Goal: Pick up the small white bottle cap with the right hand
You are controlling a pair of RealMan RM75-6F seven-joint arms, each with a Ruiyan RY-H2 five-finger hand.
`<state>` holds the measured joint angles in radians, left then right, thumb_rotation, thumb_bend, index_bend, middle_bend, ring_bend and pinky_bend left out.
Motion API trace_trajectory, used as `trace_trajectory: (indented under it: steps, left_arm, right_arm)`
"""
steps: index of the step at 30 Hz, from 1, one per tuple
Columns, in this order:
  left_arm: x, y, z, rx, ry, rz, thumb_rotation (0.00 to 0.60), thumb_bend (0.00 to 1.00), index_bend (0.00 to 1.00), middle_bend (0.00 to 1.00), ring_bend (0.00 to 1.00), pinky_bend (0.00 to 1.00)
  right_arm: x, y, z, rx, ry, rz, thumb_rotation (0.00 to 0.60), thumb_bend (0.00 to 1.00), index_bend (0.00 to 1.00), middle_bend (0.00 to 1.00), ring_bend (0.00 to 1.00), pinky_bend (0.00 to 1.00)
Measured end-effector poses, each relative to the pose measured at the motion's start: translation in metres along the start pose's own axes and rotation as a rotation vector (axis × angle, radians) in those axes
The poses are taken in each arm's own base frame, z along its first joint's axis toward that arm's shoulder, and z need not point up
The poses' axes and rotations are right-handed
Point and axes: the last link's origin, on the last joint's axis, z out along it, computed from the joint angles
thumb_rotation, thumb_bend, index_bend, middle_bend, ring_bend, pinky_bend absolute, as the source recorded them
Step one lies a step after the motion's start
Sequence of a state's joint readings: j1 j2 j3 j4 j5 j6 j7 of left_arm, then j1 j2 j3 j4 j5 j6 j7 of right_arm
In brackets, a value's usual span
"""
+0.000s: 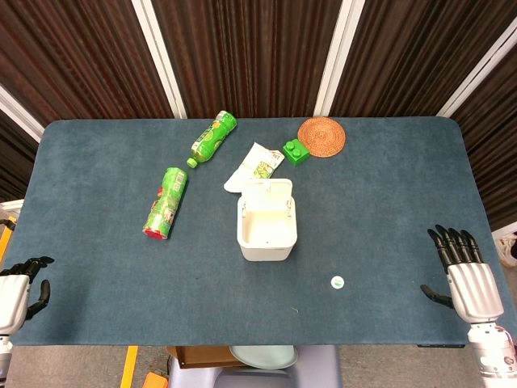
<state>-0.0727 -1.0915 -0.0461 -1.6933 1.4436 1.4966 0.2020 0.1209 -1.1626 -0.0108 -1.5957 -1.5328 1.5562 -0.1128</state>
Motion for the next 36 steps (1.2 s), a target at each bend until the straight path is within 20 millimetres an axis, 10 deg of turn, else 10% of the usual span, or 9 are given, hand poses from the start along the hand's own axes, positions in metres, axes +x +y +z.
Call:
trace_trajectory:
  steps: [8,13,17,36]
  left_arm:
    - [0.002,0.000,0.000,-0.006,0.018,-0.001,0.600,0.59,0.29,0.34,0.39,0.52]
    - [0.000,-0.002,0.000,-0.004,0.006,-0.002,0.600,0.58,0.29,0.34,0.39,0.52]
    - [0.003,-0.003,-0.002,0.008,0.014,-0.003,0.600,0.58,0.29,0.34,0.39,0.52]
    - [0.007,-0.004,-0.004,0.011,0.015,-0.022,0.600,0.59,0.30,0.34,0.39,0.52]
  right_arm:
    - [0.001,-0.002,-0.002,0.034,0.045,0.035,0.600,0.20,0.17,0.19,0.16,0.18]
    - [0.000,-0.005,0.000,0.099,0.074,0.077,0.600,0.21,0.37,0.60,0.66,0.64]
    - [-0.008,-0.005,0.003,0.164,0.081,0.072,0.600,0.21,0.42,0.74,0.79,0.78]
    - [-0.056,-0.046,0.056,0.361,-0.238,-0.003,0.600,0.43,0.54,0.87,0.92,0.88]
